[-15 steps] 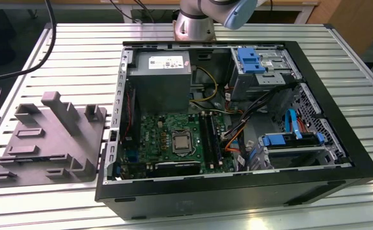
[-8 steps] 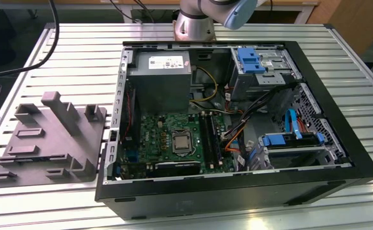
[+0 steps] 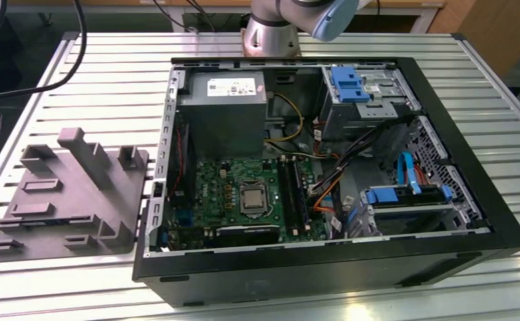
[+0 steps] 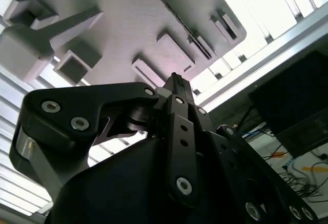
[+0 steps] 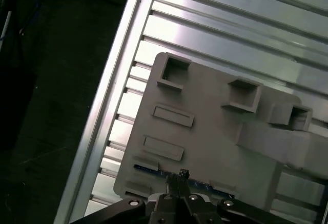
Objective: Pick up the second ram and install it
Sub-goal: 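Pick up the second ram and move it above second insertion slot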
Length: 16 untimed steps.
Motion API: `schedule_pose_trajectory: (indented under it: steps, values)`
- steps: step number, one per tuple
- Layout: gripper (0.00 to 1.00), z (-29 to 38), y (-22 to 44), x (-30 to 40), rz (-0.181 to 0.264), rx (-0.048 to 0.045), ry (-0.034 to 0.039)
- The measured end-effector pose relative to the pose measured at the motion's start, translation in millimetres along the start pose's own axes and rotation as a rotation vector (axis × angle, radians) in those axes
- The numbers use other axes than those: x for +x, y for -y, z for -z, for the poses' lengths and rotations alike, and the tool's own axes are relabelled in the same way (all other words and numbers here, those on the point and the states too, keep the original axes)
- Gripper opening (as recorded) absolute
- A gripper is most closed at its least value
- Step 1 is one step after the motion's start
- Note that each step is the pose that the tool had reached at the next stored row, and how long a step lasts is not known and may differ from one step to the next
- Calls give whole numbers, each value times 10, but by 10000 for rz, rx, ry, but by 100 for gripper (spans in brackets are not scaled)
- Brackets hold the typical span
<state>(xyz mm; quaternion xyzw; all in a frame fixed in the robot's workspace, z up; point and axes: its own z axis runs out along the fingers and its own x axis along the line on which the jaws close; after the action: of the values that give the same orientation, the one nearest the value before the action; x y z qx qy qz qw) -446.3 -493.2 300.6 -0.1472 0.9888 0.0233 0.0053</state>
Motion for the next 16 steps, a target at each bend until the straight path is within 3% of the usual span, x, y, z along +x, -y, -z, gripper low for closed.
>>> schedule_pose_trajectory:
  steps: [16]
  values:
    - [11, -20, 1, 0, 2900, -50, -130]
